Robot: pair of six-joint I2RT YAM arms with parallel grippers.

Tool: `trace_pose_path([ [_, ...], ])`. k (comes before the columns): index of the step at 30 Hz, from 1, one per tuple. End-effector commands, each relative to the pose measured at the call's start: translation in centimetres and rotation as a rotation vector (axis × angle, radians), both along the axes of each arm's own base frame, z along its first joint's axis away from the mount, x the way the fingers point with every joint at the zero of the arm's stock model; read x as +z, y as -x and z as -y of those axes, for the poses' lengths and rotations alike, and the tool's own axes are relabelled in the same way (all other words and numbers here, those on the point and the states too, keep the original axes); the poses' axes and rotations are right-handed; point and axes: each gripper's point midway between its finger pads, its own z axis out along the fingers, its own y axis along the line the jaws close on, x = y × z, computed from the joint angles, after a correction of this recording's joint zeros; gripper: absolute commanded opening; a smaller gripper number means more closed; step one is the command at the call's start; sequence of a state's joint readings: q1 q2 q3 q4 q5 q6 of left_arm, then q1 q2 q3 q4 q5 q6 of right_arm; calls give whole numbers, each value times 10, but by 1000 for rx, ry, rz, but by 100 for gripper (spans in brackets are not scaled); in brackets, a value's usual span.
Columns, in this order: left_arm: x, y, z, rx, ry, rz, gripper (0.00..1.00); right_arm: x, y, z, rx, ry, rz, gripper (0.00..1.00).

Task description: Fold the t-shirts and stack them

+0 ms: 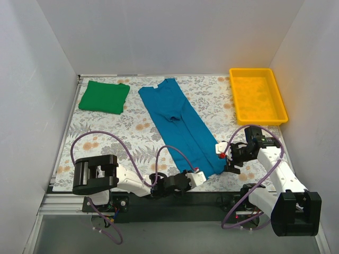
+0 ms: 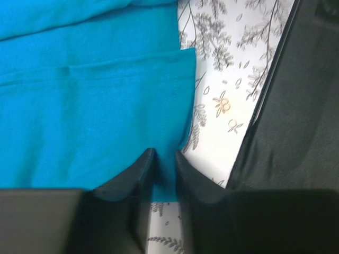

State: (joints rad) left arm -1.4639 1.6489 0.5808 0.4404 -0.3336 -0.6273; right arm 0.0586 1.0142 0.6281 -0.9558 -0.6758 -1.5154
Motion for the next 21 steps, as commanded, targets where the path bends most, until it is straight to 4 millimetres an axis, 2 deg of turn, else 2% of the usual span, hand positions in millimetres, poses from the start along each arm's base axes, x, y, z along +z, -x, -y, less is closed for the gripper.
trace_pose_path([
  [1,-27,-2,-27,22,-124,12,17,3,-1,2,-6,5,-10,82],
  [3,-25,-3,-28,36,-121,15,9,1,-1,4,-3,21,-9,82],
  [4,-20,-3,-27,37,-108,15,2,-1,1,5,4,27,-11,82],
  [5,-18,-3,-26,36,-98,14,0,-3,2,6,13,31,-12,82],
  [11,1,4,-17,5,-35,-15,0,-31,15,14,147,91,29,80],
  [15,11,7,-12,-2,3,-35,0,-32,8,13,168,90,48,78],
  [21,17,10,-9,-6,32,-57,0,-48,-3,16,157,113,11,69],
])
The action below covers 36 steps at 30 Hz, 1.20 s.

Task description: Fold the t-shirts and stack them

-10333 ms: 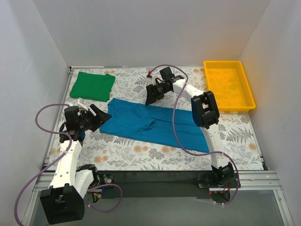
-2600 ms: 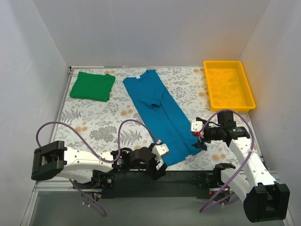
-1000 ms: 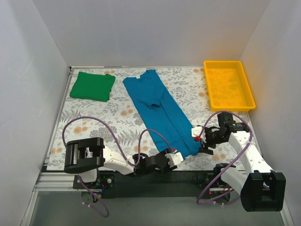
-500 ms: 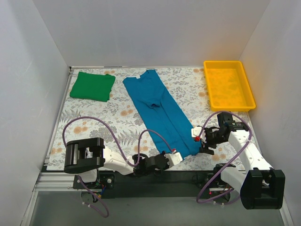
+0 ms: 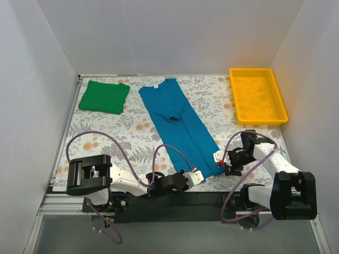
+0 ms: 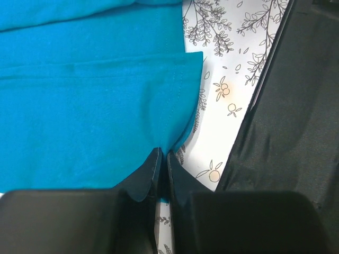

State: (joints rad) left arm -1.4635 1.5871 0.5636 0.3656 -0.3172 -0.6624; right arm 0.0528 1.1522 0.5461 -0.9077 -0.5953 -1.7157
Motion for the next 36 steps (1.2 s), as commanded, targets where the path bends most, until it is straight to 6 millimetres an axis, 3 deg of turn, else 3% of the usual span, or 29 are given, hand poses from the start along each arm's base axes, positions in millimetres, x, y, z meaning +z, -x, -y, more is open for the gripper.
trace_pose_path([
  [1,14,5,3,-12,47,-20,0,-8,-14,3,16,25,26,67],
  [9,17,7,2,-6,70,-35,0,-37,-19,17,-1,126,37,43],
  [13,21,8,0,-4,99,-44,0,-46,-8,22,12,153,10,24],
  [15,22,10,-3,-4,111,-48,0,-49,-3,23,18,163,-1,21],
  [18,22,11,-5,-4,128,-58,0,-47,-1,21,19,153,-9,1],
  [27,27,16,-1,-16,171,-106,0,-8,12,-3,48,40,-78,1],
  [31,32,13,-2,-7,203,-121,0,7,8,-14,35,5,-93,1],
  [36,50,-2,-6,33,278,-140,0,29,-11,-28,7,-38,-68,1],
])
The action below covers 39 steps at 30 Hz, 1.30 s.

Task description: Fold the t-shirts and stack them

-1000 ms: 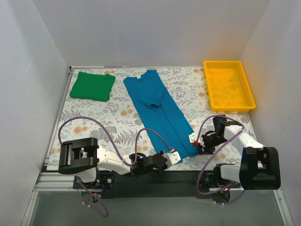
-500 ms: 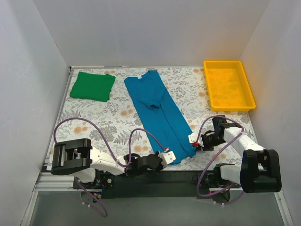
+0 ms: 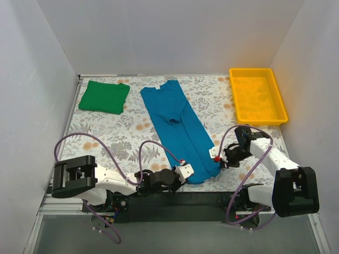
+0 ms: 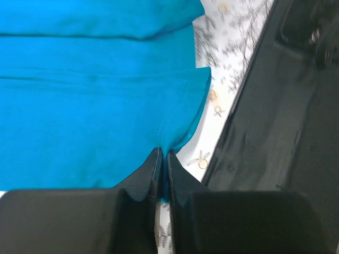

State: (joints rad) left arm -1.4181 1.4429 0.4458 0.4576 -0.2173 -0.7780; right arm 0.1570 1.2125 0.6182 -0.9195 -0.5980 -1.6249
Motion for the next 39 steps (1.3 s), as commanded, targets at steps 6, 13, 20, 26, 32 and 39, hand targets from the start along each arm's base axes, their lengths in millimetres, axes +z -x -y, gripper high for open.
trace_pose_path([
  [6,42,-36,-8,77,177,-36,0,43,-40,-25,-65,-78,-12,1],
  [13,46,-63,-20,115,207,-53,0,56,-75,-39,-117,-93,-65,1],
  [20,51,-85,-28,143,234,-67,0,58,-101,-49,-141,-76,-90,1],
  [26,51,-97,-33,166,238,-71,0,59,-117,-53,-157,-67,-81,1],
  [32,55,-108,-37,179,247,-72,0,60,-124,-56,-165,-60,-72,1],
  [39,56,-115,-42,189,245,-68,0,62,-134,-62,-182,-57,-66,1],
])
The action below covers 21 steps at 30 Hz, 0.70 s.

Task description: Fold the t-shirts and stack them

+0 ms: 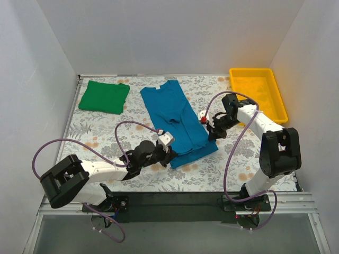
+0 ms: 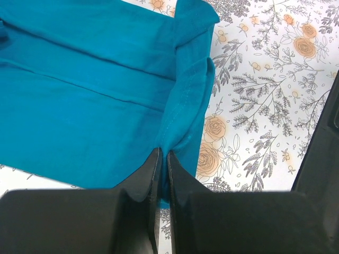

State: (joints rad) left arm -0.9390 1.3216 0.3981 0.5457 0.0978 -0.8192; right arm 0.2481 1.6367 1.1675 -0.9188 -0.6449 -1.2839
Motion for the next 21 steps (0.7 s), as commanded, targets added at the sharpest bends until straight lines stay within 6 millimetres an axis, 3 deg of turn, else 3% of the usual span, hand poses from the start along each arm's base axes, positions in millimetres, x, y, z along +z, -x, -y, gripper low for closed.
trace_pose_path([
  [1,16,-7,1,-5,35,28,0,12,-19,-8,-17,-11,41,1],
  [10,22,-27,-6,18,49,23,0,17,-49,-14,-94,-2,40,1],
  [19,14,-77,-21,97,41,-5,0,23,-96,-40,-136,-29,39,1],
  [20,18,-83,-23,109,47,3,0,17,-100,-43,-138,-31,20,1],
  [21,18,-88,-26,121,48,4,0,26,-111,-49,-142,-46,43,1],
])
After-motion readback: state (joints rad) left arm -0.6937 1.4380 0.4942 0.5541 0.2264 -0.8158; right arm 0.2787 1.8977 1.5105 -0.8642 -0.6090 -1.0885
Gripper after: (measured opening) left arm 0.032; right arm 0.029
